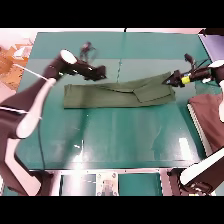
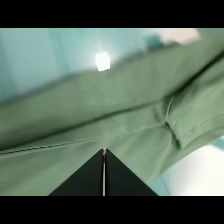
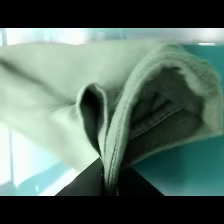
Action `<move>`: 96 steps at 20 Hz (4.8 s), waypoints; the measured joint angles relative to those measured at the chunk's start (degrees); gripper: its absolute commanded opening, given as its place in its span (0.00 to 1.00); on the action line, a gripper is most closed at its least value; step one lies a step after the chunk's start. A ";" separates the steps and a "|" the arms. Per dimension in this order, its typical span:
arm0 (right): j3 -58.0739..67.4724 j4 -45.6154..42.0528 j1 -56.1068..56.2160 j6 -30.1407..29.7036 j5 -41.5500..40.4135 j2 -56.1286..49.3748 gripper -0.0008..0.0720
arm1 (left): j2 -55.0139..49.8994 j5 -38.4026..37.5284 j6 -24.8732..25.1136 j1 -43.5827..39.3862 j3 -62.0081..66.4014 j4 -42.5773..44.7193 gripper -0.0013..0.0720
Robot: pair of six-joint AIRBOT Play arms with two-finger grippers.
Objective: Fold the shirts.
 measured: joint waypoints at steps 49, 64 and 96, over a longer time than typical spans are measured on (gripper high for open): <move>-0.83 -3.76 29.35 21.59 -23.54 2.73 0.75 | 2.38 -45.94 4.44 16.11 18.16 39.45 0.05; -8.85 7.87 32.13 15.82 -20.59 -5.14 0.04 | 2.38 -45.44 2.29 16.11 18.16 39.45 0.05; -34.07 -42.23 -48.41 36.89 2.95 45.88 0.89 | 2.38 -45.75 2.25 16.11 18.16 36.39 0.05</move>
